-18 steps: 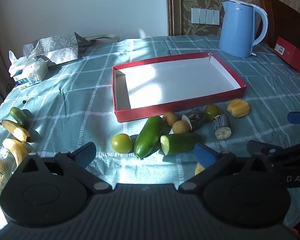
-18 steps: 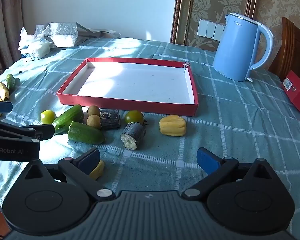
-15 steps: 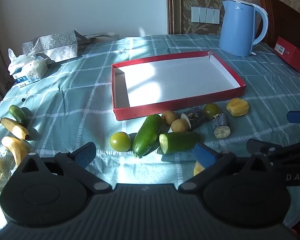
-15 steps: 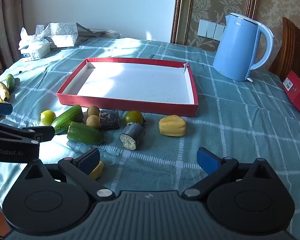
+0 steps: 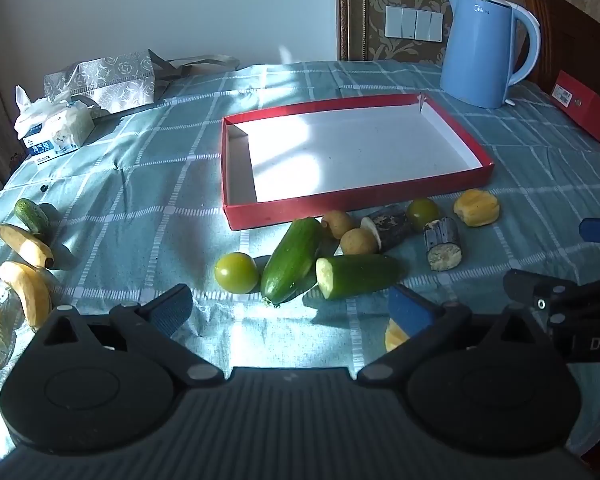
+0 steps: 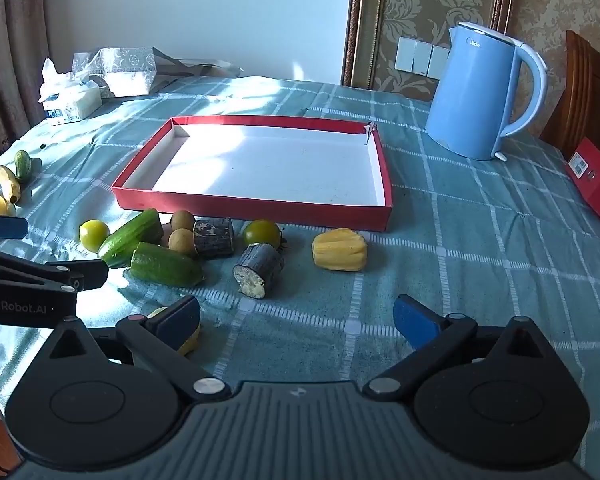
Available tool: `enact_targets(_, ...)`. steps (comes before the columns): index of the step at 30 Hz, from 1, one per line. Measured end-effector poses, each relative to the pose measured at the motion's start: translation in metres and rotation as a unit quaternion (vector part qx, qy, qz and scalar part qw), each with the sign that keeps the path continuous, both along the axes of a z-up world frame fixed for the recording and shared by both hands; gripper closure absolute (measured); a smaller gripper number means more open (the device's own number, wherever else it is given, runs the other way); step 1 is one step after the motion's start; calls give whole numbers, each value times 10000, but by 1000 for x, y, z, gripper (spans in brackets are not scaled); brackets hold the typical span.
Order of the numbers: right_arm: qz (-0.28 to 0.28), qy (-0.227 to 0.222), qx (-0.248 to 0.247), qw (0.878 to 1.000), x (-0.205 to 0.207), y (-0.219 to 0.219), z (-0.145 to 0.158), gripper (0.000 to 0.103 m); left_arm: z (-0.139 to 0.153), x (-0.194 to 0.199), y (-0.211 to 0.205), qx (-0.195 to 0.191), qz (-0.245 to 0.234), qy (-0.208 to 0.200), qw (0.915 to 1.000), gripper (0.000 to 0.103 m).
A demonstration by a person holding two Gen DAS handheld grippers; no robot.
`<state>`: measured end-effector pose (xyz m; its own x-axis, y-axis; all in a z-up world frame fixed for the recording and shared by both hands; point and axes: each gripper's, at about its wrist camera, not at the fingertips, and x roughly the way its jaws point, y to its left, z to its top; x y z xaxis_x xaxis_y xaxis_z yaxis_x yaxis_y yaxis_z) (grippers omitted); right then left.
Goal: Organize fruits
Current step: 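Move the left gripper toward the pale yellow chunk on the cloth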
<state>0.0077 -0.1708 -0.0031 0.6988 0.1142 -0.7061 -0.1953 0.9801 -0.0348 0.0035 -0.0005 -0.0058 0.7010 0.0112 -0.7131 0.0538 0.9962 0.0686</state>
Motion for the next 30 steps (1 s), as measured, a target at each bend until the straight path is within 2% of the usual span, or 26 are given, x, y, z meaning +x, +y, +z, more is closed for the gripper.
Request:
enact_targets(8, 15, 18, -35, 10000, 1, -3, -2, 0, -6, -1, -2, 0, -49, -9, 10000, 0)
enact_targets(12, -18, 21, 31, 10000, 1, -7, -3, 0, -17, -14, -1, 20, -282, -282, 9992, 0)
enact_targets(14, -47, 44, 50, 10000, 1, -10, -5, 0, -25, -19, -2, 166, -391, -295, 9987, 0)
enact_targets(15, -54, 59, 46, 10000, 1, -11, -6, 0, -28, -19, -2, 116, -405, -275, 9987, 0)
enact_targets(20, -148, 132, 13, 9998, 2, -16, -12, 0, -34, -14, 3, -96, -320, -244, 9991, 0)
enact_targets(25, -238, 138, 32, 9996, 2, -19, -13, 0, -28, -4, 4, -136, -314, -313, 9989, 0)
enact_targets(30, -316, 112, 46, 9994, 6, -21, -11, 0, -30, 9, 8, -196, -145, -74, 9997, 0)
